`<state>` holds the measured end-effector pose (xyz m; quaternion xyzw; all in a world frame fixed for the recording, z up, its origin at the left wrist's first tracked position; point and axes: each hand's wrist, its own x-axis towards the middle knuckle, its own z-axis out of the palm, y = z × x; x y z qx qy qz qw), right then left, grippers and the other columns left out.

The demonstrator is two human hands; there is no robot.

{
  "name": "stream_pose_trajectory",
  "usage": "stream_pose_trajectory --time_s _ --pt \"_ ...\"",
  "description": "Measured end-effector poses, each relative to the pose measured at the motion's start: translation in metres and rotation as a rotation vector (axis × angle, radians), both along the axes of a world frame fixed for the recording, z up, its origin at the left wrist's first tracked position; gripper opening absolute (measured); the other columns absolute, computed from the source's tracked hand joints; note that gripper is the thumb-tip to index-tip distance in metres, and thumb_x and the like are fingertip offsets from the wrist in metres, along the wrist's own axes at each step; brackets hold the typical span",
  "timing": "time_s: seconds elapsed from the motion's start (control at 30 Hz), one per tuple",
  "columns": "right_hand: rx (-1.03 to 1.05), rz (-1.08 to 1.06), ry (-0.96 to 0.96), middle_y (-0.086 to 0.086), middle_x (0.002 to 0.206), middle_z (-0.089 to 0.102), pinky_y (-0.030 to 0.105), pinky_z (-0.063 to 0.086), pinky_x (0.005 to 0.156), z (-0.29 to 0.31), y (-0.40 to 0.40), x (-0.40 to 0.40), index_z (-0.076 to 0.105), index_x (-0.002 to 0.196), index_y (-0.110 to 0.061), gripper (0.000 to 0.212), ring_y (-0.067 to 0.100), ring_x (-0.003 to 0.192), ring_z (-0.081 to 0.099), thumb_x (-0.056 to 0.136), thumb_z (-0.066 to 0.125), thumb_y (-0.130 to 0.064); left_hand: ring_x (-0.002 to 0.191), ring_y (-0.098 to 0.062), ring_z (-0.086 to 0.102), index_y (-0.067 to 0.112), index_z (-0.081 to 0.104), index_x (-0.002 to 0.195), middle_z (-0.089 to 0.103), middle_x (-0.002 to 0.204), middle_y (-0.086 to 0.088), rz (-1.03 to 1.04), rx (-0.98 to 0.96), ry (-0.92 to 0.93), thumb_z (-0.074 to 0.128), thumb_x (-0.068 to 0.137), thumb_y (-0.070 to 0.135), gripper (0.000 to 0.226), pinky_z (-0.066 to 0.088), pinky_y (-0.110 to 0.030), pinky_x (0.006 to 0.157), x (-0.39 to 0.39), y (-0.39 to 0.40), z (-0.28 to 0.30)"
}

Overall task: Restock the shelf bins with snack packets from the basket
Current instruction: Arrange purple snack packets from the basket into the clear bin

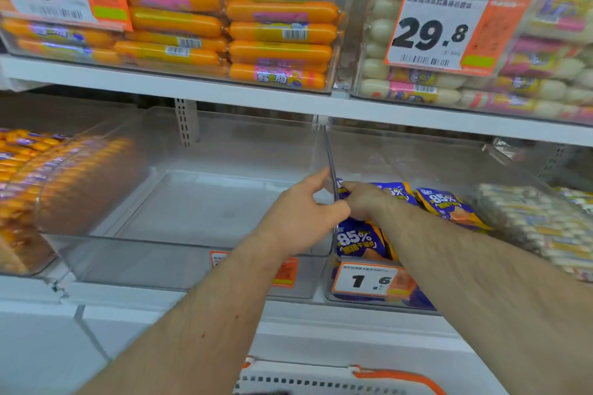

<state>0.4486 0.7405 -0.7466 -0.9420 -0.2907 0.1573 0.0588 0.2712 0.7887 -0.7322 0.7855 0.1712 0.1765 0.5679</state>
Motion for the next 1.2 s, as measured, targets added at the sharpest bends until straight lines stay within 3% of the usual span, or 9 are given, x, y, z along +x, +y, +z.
stream_pose_trajectory --time_s 0.27,0.47,0.6,0.7,0.8,0.87,0.97,1.07,1.2 --pt "0.011 -0.024 -0.043 0.01 0.156 0.033 0.047 0.033 0.113 0.0 0.0 0.004 0.025 0.154 -0.026 0.065 0.032 0.143 0.028 0.097 0.05 -0.046 0.11 -0.011 0.064 0.042 0.045 0.141 0.052 0.139 0.017 0.05 0.063 0.014 0.061 0.061 0.053 0.082 0.055 -0.037 0.092 0.001 0.0 -0.002" --pt "0.064 -0.141 -0.202 0.016 0.132 0.056 0.038 0.05 0.09 0.028 -0.012 -0.023 0.056 0.129 -0.012 0.041 0.033 0.117 0.055 0.096 0.05 -0.036 0.104 -0.008 0.063 0.025 0.058 0.132 0.063 0.123 0.011 0.215 0.224 -0.008 0.071 0.083 0.039 0.053 0.055 -0.037 0.09 -0.011 -0.014 0.008" --pt "0.515 -0.176 -0.5 0.012 0.11 0.064 0.035 0.046 0.078 0.052 -0.05 -0.08 0.068 0.106 -0.012 0.026 0.034 0.104 0.061 0.094 0.05 -0.026 0.081 -0.013 0.065 0.024 0.071 0.098 0.071 0.088 0.008 0.452 0.372 -0.236 0.063 0.087 0.027 0.013 0.054 -0.037 0.081 -0.032 -0.029 0.013" --pt "1.04 -0.056 -0.713 0.01 0.083 0.061 0.04 0.041 0.071 0.047 -0.081 -0.129 0.061 0.076 -0.012 0.024 0.033 0.084 0.057 0.087 0.046 -0.026 0.062 -0.009 0.057 0.027 0.068 0.085 0.063 0.069 0.014 0.477 0.352 -0.414 0.057 0.08 0.025 0.012 0.051 -0.029 0.065 -0.073 -0.057 -0.002" --pt "1.26 0.026 -0.647 0.002 0.062 0.047 0.036 0.03 0.061 0.006 -0.107 -0.167 0.046 0.06 -0.015 0.022 0.022 0.066 0.044 0.08 0.045 -0.024 0.065 -0.01 0.056 0.033 0.061 0.073 0.061 0.065 0.012 0.422 0.295 -0.328 0.057 0.08 0.021 0.015 0.043 -0.021 0.059 -0.115 -0.088 -0.051" --pt "1.156 -0.064 -0.423 0.0 0.057 0.044 0.035 0.024 0.058 -0.035 -0.124 -0.184 0.045 0.058 -0.013 0.027 0.018 0.059 0.037 0.081 0.045 -0.025 0.067 -0.009 0.058 0.038 0.058 0.072 0.064 0.07 0.01 0.4 0.151 -0.136 0.061 0.084 0.011 0.03 0.042 -0.018 0.059 -0.135 -0.104 -0.092" --pt "0.703 -0.107 -0.005 0.002 0.053 0.038 0.035 0.025 0.056 -0.117 -0.15 -0.194 0.038 0.057 -0.012 0.037 0.018 0.052 0.037 0.09 0.051 -0.021 0.068 -0.002 0.057 0.032 0.061 0.08 0.064 0.078 0.01 0.329 -0.047 0.156 0.059 0.088 0.005 0.028 0.039 -0.01 0.058 -0.157 -0.124 -0.146" --pt "0.223 0.042 0.193 0.004 0.051 0.034 0.034 0.031 0.051 -0.192 -0.186 -0.201 0.037 0.055 -0.012 0.04 0.022 0.049 0.04 0.091 0.052 -0.024 0.07 -0.004 0.056 0.029 0.062 0.087 0.062 0.084 0.011 0.236 -0.027 0.378 0.057 0.093 0.014 0.017 0.04 -0.012 0.055 -0.17 -0.14 -0.182" --pt "-0.261 0.19 0.379 0.003 0.051 0.024 0.036 0.03 0.054 -0.24 -0.229 -0.212 0.03 0.056 -0.017 0.039 0.02 0.049 0.025 0.087 0.053 -0.01 0.086 -0.011 0.055 0.03 0.059 0.098 0.059 0.099 0.008 0.162 -0.034 0.503 0.056 0.097 0.021 0.009 0.04 -0.024 0.068 -0.173 -0.151 -0.198"
